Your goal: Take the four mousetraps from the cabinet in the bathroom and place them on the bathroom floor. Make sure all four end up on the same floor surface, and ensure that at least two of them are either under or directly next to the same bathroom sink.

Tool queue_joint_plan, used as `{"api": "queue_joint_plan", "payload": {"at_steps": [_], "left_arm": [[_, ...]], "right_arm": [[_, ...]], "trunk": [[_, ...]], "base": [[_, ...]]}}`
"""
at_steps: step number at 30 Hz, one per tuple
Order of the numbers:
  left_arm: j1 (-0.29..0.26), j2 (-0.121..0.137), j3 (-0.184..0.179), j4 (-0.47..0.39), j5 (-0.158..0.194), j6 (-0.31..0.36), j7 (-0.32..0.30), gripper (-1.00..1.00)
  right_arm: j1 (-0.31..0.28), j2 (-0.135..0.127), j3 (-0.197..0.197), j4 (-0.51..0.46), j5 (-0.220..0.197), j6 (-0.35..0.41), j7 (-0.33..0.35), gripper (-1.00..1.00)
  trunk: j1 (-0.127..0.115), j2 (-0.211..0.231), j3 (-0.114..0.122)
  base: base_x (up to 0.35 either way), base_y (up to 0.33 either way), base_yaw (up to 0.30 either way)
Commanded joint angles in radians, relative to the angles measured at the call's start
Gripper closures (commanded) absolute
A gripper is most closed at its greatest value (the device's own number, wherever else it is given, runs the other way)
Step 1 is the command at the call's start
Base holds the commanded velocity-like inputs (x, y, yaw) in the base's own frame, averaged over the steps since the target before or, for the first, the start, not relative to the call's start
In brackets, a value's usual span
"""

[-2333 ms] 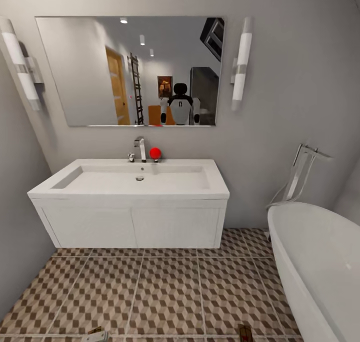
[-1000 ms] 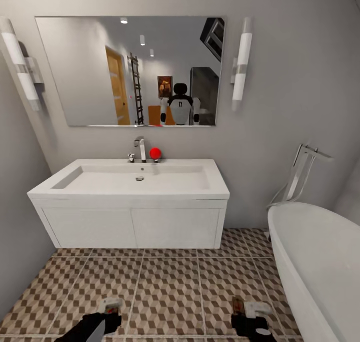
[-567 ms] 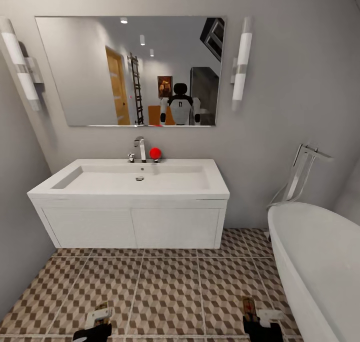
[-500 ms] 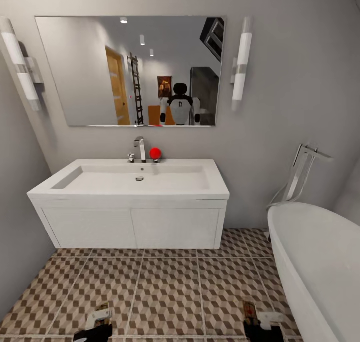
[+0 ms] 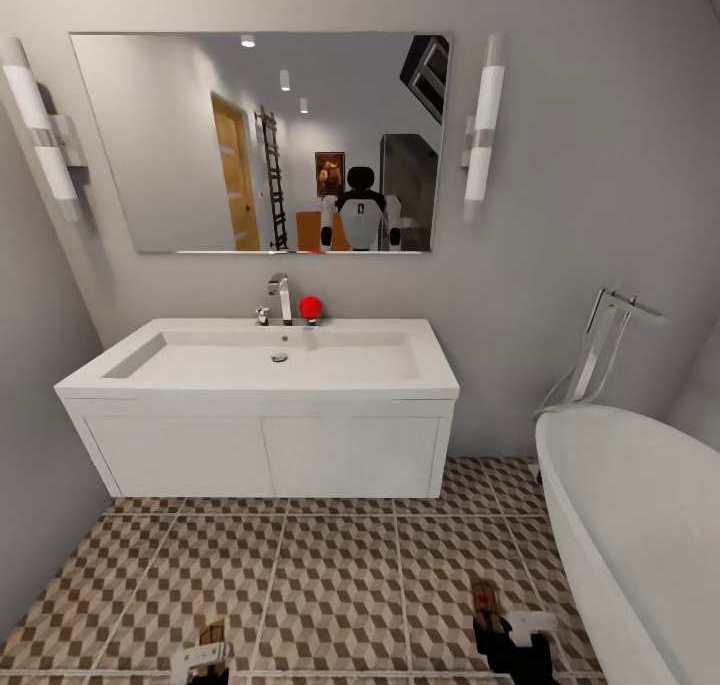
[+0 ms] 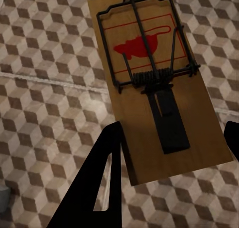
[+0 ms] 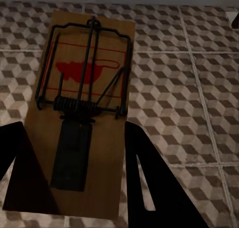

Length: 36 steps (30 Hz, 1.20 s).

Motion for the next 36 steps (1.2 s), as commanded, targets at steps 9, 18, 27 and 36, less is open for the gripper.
{"api": "queue_joint_plan", "payload": {"at_steps": [9, 18, 27, 36], "left_arm": [[-0.001, -0.001, -0.009, 0.004, 0.003, -0.005, 0.002, 1.00], [-0.001, -0.001, -0.009, 0.004, 0.004, -0.005, 0.002, 1.00], [-0.001, -0.001, -0.009, 0.000, 0.004, -0.004, 0.003, 1.00], [-0.001, -0.002, -0.009, 0.000, 0.004, -0.003, 0.005, 1.00]], "right_arm": [[0.000, 0.002, 0.000, 0.002, -0.004, -0.011, 0.011, 1.00], [0.001, 0.002, 0.000, 0.002, -0.004, -0.011, 0.009, 1.00], [0.000, 0.003, 0.000, 0.002, -0.004, -0.011, 0.008, 1.00], [0.001, 0.003, 0.000, 0.002, -0.004, -0.011, 0.008, 1.00]], "trunk": [[0.000, -0.001, -0.001], [0.000, -0.001, -0.001], [0.000, -0.001, -0.001], [0.000, -0.001, -0.001]], "base": [[0.000, 0.000, 0.000], [0.000, 0.000, 0.000], [0.000, 0.000, 0.000], [0.000, 0.000, 0.000]]}}
